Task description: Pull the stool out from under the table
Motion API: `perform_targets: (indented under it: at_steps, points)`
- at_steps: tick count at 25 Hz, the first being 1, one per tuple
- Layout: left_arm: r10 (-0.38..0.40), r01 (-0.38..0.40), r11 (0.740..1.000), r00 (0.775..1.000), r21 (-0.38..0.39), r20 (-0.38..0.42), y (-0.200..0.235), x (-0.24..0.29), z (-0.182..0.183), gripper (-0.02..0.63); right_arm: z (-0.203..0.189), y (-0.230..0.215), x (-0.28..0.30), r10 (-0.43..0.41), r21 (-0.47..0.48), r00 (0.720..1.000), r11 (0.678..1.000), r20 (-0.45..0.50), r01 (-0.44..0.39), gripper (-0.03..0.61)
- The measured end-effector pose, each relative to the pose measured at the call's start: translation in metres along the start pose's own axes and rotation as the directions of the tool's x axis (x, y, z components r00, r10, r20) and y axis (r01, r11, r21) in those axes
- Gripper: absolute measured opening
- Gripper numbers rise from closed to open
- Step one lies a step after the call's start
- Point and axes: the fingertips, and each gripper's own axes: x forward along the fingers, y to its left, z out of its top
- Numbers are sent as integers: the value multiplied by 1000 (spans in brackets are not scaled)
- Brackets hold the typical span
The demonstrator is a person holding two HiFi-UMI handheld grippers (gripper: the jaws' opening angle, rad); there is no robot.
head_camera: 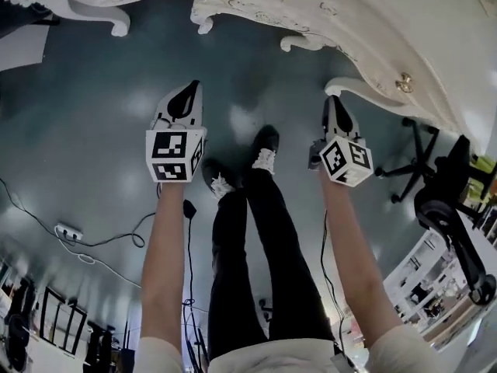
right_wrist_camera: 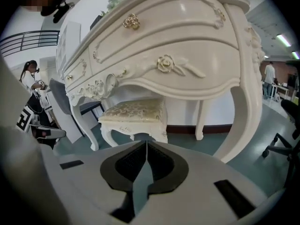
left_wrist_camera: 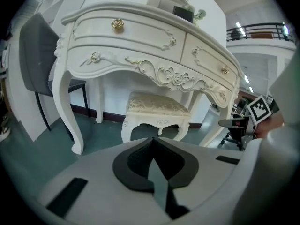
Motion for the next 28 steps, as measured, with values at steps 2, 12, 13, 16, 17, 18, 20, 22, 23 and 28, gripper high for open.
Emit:
perform_targets:
  at_steps: [2,12,13,16,17,18,20,22,23,28]
  points:
    - [-10,11,999,1000,-35,26,4,18,-5,14,-4,-7,17,15,-11,1000,1000,10,-15,46]
    - [-73,79,985,996,152,-46,28,104,-39,15,-35,-21,96,80,-57,997,995,-23,-81,48]
    - [-71,78,982,996,174,-49,34,111,-38,15,-37,-21,102,85,-62,996,994,-26,-86,48]
    - [-60,67,979,997,191,-44,51,132,-33,18,-43,-29,117,85,-85,996,992,-41,-88,98]
    - [-54,60,982,998,180,-36,58,137,-30,18,-45,-32,123,83,-85,995,993,-49,-87,151]
    - [-53,58,983,998,175,-33,64,142,-28,24,-49,-35,128,82,-83,995,993,-61,-87,167]
    - [-67,77,973,996,218,-54,73,155,-26,104,-56,-40,138,92,-87,991,991,-92,-100,202]
    - [-70,93,950,994,299,-86,77,168,-25,155,-59,-42,148,132,-97,984,985,-122,-144,241]
    - [-64,92,941,993,327,-97,80,174,-25,181,-60,-42,154,160,-96,978,980,-136,-174,262]
    - [-37,70,952,993,299,-114,90,209,-29,323,-59,-44,178,217,-101,960,966,-174,-237,298]
